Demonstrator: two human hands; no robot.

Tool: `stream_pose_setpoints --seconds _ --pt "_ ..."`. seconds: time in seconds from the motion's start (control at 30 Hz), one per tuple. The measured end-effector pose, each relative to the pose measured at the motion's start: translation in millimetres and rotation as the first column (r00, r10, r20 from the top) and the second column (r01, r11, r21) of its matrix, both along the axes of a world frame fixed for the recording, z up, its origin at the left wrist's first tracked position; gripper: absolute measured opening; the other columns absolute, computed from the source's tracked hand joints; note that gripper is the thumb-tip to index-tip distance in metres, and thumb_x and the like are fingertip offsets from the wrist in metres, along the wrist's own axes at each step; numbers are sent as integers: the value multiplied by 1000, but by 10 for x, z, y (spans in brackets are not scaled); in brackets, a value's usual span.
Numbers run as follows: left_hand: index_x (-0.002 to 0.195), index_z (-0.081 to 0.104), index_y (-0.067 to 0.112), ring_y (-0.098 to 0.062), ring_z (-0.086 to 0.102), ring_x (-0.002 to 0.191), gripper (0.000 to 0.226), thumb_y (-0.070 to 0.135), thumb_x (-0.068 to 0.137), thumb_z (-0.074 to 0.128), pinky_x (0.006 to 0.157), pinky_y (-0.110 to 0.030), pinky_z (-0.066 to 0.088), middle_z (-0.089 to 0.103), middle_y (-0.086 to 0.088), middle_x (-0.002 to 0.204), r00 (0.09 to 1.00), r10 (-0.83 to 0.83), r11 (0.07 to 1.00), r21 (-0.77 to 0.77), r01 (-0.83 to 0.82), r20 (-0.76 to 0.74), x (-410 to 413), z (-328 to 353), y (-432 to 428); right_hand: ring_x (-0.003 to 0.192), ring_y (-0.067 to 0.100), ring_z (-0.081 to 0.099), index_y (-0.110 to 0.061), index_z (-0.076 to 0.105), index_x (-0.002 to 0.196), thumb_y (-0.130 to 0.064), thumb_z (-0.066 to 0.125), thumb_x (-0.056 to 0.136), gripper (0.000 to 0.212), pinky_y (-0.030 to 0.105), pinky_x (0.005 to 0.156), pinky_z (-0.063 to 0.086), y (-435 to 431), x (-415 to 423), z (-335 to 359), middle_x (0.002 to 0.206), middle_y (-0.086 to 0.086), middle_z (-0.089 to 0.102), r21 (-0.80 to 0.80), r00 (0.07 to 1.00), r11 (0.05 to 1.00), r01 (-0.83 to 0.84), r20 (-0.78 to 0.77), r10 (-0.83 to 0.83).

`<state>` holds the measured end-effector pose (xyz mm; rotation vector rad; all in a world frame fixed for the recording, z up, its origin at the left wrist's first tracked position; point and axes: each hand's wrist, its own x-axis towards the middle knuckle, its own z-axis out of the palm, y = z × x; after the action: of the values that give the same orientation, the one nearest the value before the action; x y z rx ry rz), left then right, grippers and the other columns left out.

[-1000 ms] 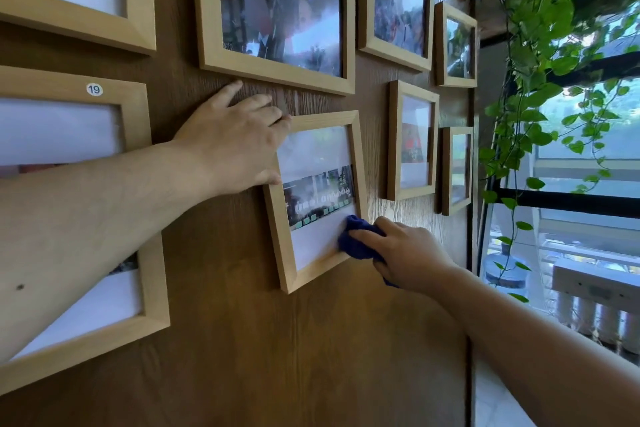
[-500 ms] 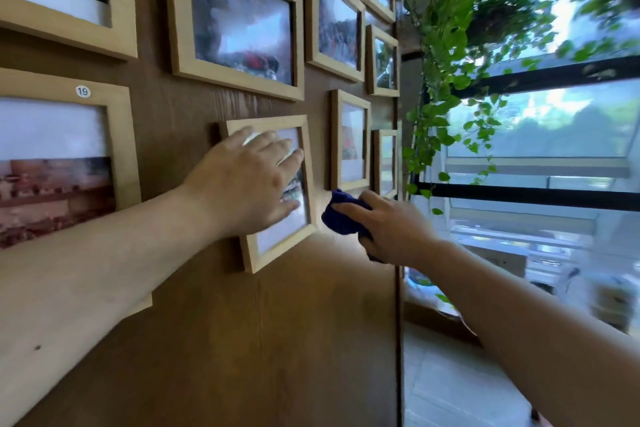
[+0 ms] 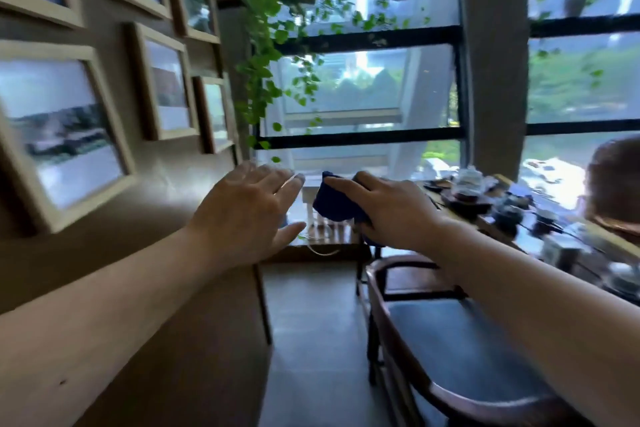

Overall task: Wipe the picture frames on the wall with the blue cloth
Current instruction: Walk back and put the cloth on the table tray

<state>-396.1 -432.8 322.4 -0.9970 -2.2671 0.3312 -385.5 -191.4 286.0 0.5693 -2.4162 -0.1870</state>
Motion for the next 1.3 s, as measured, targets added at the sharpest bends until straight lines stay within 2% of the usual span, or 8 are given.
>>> stream_pose_setpoints --seconds 0.17,0.4,0.73,0.87,0.93,1.07,1.2,1.3 --pt "127 53 6 -33 54 118 63 49 82 57 103 -50 40 60 -15 128 973 -215 976 -15 217 85 81 -389 881 89 34 61 -25 26 144 -31 59 78 75 39 55 52 863 562 -462 122 9 56 -24 975 979 202 105 -198" --pt "129 52 5 -32 53 119 63 50 84 54 102 -47 42 59 -14 129 879 -415 905 8 425 232 316 -1063 2168 93 30 61 -26 32 143 -29 59 77 72 40 60 52 2058 1424 -1224 121 4 57 -91 879 887 452 214 -426" --pt "133 48 7 -27 48 126 70 56 84 44 107 -42 36 57 -10 134 710 -554 786 -10 619 434 1010 -1962 3777 81 30 63 -25 42 138 -25 66 68 74 36 49 49 3160 2715 -2324 104 4 60 -219 719 698 682 380 -582" --pt "134 47 10 -27 48 126 69 58 84 42 107 -40 35 56 -8 135 630 -582 732 -7 682 514 1323 -2296 4236 79 31 63 -28 43 137 -25 64 70 71 35 50 46 3462 3298 -2754 100 4 59 -236 566 520 821 464 -682" --pt "135 47 11 -25 47 127 68 58 86 44 108 -39 33 56 -7 135 558 -619 668 -3 744 553 1530 -2534 4501 81 32 63 -28 43 137 -26 64 72 69 36 52 46 3620 3687 -3015 103 4 59 -249 442 365 897 499 -745" --pt "136 46 12 -23 44 129 67 57 86 45 110 -37 30 54 -5 138 501 -636 615 -6 788 587 1765 -2803 4714 84 31 62 -29 39 139 -30 64 76 68 36 54 48 3853 4237 -3362 107 3 56 -137 253 213 967 556 -792" --pt "136 46 12 -25 45 129 70 59 85 40 110 -39 31 54 -7 137 481 -623 592 -29 805 617 1907 -3057 4866 81 30 62 -29 36 139 -31 65 77 69 33 53 43 4086 4642 -3751 104 3 54 -16 120 137 990 585 -802" --pt "136 46 13 -25 45 129 72 62 85 33 110 -39 30 54 -6 137 490 -605 598 -48 800 627 1933 -3217 4946 87 28 60 -32 32 141 -31 62 79 69 31 54 38 4258 4731 -4035 108 2 52 7 86 114 993 613 -786"
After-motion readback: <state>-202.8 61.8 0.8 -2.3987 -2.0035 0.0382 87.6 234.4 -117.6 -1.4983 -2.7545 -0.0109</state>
